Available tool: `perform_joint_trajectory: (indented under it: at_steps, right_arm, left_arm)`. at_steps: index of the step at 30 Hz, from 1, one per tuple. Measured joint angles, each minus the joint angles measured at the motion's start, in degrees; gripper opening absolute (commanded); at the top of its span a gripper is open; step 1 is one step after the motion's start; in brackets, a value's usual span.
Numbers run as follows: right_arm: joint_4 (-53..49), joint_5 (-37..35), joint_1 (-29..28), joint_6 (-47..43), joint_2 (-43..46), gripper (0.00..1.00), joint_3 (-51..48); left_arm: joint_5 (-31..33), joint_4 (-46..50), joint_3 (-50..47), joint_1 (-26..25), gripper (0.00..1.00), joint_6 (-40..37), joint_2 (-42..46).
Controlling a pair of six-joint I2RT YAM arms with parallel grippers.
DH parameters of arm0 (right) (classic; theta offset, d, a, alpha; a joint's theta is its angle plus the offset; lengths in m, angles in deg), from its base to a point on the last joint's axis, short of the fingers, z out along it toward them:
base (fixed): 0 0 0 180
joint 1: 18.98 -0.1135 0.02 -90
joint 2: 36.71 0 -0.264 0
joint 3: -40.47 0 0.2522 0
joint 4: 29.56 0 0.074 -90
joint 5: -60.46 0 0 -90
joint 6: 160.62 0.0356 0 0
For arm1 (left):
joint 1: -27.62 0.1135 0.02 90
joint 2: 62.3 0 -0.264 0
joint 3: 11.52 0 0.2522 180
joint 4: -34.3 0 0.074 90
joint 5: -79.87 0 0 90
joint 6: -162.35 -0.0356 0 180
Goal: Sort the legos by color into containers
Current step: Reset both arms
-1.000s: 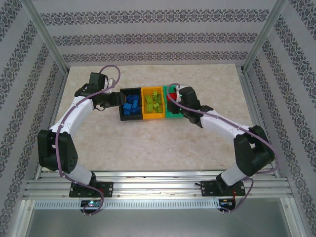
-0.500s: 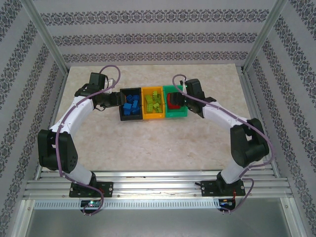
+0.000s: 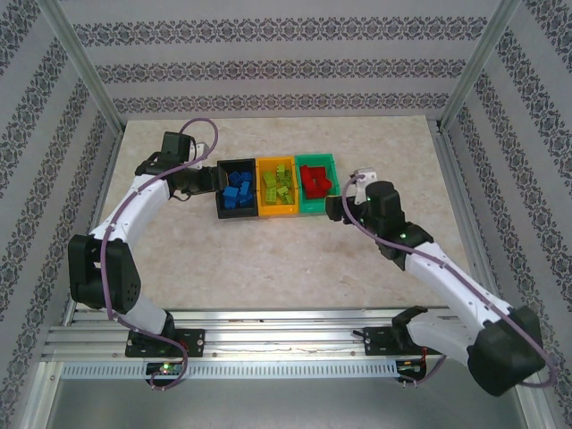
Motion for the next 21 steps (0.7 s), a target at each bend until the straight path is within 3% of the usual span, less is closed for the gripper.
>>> perform_joint_trajectory:
  at_steps: [11,15,17,19,21]
  right_arm:
    - [4.22,-9.92,7.43,-0.44,5.16,0.88,-11.41]
    - [4.79,-11.34,7.45,-0.50,5.18,0.90,-12.15]
    - [5.77,-12.72,7.48,-0.63,5.16,0.98,-12.20]
    - [7.06,-15.17,7.58,-0.79,5.16,0.98,-12.61]
    - [7.82,-17.81,8.28,-0.81,5.18,0.98,-13.05]
  left_arm:
    - [8.70,-3.06,-4.83,0.00,0.61,-0.44,7.91]
    - [11.76,-4.66,-6.23,0.00,0.74,-0.92,10.82]
    - [13.14,-5.49,-6.93,0.00,0.85,-0.98,12.46]
    - [13.66,-6.88,-8.04,0.00,0.93,-0.68,14.43]
    - [13.99,-8.98,-9.66,0.00,0.96,-0.13,16.74]
